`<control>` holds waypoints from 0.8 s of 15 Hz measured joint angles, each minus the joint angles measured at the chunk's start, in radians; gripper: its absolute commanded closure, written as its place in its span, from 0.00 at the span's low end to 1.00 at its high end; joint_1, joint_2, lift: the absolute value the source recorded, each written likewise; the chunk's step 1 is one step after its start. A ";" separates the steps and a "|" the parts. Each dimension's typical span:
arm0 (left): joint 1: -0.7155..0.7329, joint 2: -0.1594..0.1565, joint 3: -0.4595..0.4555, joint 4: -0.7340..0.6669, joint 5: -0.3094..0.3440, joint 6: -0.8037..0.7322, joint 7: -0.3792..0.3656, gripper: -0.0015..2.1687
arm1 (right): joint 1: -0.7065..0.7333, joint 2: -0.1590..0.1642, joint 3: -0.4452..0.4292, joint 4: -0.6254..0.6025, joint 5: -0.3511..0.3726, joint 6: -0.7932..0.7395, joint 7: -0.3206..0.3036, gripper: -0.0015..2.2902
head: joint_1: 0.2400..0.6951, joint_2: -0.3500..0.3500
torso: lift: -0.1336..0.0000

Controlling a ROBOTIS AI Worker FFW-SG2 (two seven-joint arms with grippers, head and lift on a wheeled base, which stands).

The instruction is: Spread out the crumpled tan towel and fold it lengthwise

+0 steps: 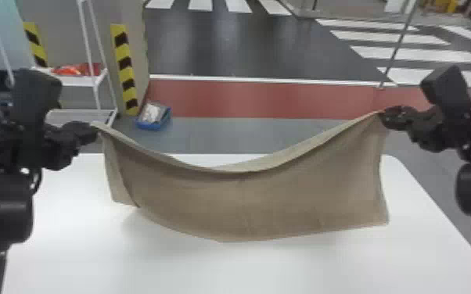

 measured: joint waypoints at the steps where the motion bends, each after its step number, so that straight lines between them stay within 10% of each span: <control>1: -0.074 -0.005 -0.030 0.087 0.001 0.000 0.036 0.96 | -0.059 0.002 0.011 0.049 0.008 0.007 -0.019 0.91 | 0.57 0.35 | 0.07; 7: -0.247 -0.012 -0.040 0.207 0.008 -0.001 0.089 0.96 | -0.189 -0.033 -0.019 0.066 -0.036 0.103 -0.009 0.91 | 0.30 0.32 | 0.07; 12: 0.170 0.033 0.036 -0.166 0.017 -0.042 0.067 0.96 | 0.274 -0.068 -0.171 -0.289 -0.233 0.112 0.053 0.91 | 0.60 0.31 | 0.07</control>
